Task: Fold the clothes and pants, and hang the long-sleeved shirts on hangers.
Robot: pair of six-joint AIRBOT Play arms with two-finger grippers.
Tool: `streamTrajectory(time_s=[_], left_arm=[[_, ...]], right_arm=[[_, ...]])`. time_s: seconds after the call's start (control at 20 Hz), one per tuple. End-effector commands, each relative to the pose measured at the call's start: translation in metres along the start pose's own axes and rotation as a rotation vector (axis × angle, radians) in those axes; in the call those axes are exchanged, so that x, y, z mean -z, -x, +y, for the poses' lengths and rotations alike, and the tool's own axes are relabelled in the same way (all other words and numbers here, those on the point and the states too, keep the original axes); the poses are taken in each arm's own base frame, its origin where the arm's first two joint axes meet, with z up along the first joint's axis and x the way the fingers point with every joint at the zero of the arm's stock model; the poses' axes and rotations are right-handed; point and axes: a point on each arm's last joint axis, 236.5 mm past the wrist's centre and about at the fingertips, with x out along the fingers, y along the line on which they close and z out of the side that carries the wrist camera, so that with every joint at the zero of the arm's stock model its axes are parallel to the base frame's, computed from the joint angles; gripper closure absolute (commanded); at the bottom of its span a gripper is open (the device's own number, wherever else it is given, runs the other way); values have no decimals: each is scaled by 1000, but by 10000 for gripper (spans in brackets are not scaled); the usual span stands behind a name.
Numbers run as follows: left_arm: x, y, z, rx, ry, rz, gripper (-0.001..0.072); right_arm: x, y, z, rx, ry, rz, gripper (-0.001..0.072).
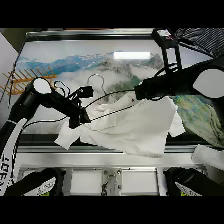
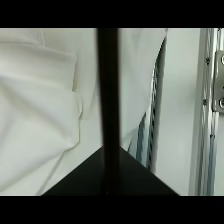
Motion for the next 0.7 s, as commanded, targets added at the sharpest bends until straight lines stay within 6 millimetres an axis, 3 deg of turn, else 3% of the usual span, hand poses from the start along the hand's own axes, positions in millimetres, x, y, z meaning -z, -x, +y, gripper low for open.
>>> streamTrajectory(time_s=[0.0, 0.15, 0.25, 0.4, 0.65], left_arm=[[-7, 0, 0, -4, -3, -24, 698], [-7, 0, 0, -3, -2, -24, 698], [-7, 0, 0, -3, 0, -24, 698], [-6, 0, -1, 2, 10, -21, 698], [-5, 0, -4, 15, 16, -15, 698]], right_arm=[[-5, -1, 43, -95, 24, -44, 690], [-7, -2, 71, -148, 52, -71, 690], [-6, -4, 75, -151, 64, -72, 690], [-6, 0, 43, -26, 26, -72, 690], [4, 24, -11, 117, -67, -49, 690]])
